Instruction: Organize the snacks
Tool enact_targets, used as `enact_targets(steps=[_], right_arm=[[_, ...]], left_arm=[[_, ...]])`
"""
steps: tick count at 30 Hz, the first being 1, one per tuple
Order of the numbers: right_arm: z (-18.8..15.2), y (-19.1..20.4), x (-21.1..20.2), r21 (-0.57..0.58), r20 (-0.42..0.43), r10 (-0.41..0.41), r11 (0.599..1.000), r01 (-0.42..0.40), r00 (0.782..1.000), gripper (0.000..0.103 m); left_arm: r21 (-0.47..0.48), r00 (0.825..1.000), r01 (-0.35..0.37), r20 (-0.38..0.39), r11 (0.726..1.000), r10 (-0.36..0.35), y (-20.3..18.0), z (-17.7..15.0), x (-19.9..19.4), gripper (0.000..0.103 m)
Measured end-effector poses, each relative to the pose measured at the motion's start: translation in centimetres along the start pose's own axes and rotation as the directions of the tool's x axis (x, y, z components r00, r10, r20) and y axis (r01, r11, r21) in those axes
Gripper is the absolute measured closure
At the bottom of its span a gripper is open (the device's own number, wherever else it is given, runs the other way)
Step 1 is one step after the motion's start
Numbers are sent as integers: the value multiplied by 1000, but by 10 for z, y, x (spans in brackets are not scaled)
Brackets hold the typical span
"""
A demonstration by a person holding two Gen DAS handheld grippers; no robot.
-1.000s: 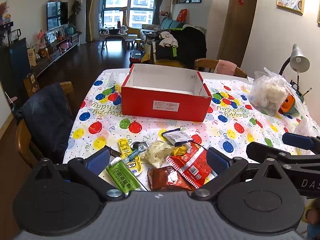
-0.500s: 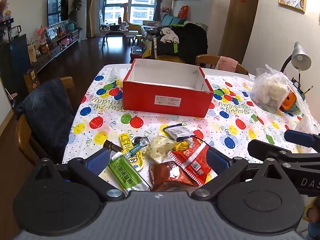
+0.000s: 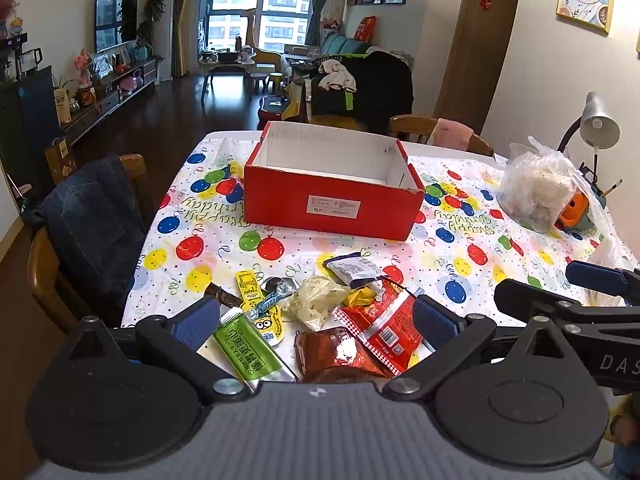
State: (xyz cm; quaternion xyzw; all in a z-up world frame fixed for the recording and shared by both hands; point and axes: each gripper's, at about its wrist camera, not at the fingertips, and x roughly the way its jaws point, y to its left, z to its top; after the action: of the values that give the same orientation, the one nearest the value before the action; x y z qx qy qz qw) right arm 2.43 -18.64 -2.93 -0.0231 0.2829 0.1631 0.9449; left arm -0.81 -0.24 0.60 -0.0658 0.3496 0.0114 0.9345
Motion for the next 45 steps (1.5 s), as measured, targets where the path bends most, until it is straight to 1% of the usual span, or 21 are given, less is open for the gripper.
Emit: enact_targets(steps=[21, 25, 30, 34, 37, 39, 42, 45], right_arm=[[0, -1, -2, 5, 3, -9, 1000, 9, 1000, 4], [1, 0, 0, 5, -2, -10, 1000, 10, 1000, 4], [2, 1, 6, 14, -25, -17, 1000, 18, 1000, 4], [4, -4, 19, 47, -76, -32, 998, 35, 997, 4], [3, -13, 37, 98, -148, -38, 994, 53, 988, 4], [3, -21, 53, 146, -213, -38, 987, 71, 976, 5], [-3, -29, 78, 214, -309, -7, 974, 77, 951, 6], [-6, -34, 101, 272, -377, 24, 959, 85, 926, 6]], left_arm=[[-2, 1000, 0, 6, 1000, 0, -2, 3, 0, 0], [-7, 1000, 3, 7, 1000, -3, -2, 4, 1, 0], [-25, 1000, 14, -4, 1000, -14, 7, 1, 6, 0], [-66, 999, 7, -31, 998, -9, 18, -2, 14, 0], [-111, 999, -7, -51, 994, 1, 32, -5, 21, 0], [-142, 998, -18, -63, 990, 10, 42, -7, 25, 0], [-167, 997, -42, -77, 985, 29, 51, -9, 29, 0], [-191, 996, -57, -84, 980, 41, 59, -11, 32, 0]])
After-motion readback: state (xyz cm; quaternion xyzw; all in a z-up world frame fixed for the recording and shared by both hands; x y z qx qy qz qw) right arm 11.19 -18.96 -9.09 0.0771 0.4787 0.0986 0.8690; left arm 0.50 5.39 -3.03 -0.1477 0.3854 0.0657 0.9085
